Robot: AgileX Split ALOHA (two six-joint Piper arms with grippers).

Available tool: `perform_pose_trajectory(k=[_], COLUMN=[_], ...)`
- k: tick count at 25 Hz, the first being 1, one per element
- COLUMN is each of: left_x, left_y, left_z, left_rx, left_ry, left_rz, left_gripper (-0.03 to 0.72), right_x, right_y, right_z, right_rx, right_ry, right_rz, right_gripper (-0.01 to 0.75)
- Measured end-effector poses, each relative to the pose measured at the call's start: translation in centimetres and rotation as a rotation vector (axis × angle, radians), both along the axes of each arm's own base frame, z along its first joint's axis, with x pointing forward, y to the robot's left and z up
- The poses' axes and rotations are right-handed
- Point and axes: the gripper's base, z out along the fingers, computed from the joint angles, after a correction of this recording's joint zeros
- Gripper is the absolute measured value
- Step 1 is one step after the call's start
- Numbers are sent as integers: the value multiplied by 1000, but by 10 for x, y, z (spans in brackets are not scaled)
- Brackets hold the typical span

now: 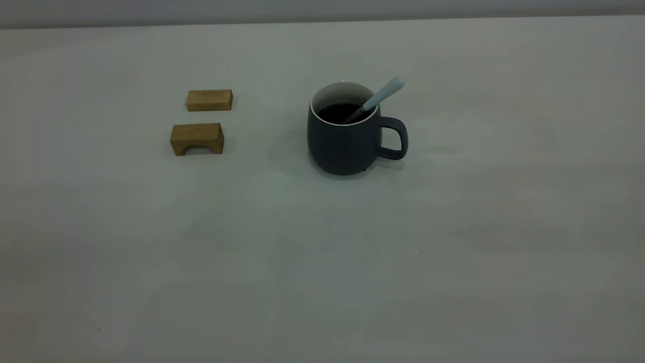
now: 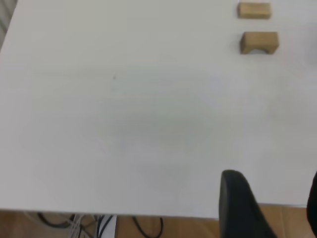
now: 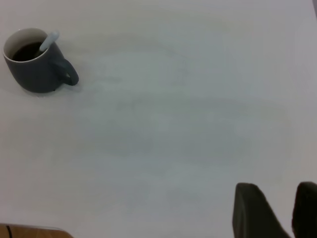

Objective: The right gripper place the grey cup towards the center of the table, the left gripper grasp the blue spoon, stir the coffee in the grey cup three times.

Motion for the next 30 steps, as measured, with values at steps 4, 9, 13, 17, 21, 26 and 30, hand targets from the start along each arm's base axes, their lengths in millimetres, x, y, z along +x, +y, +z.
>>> perform_pose_trajectory(k=[4,9,13,17,21,26,30], left_x=[-2,-2,-2,-2,-2,-2,-2], left_y=[-1,-2,-2,-2,-2,-2,-2], left_z=[0,0,0,0,0,0,0], left_rx=[-3,-8,-7,-7,-7,-7,-7], left_ry=[-16,-16,-16,-16,-16,-16,-16], left_rz=[-14,-19,-19,-19,-19,-20,-20], left_gripper=[408,408,408,408,408,408,408], right_x=[0,0,0,0,0,0,0], right_y=[0,0,0,0,0,0,0], right_z=[0,0,0,0,0,0,0], right_rx=[0,0,0,0,0,0,0], right_ry=[0,0,0,0,0,0,0], right_rz=[0,0,0,0,0,0,0], right_gripper=[237,237,237,237,237,237,237])
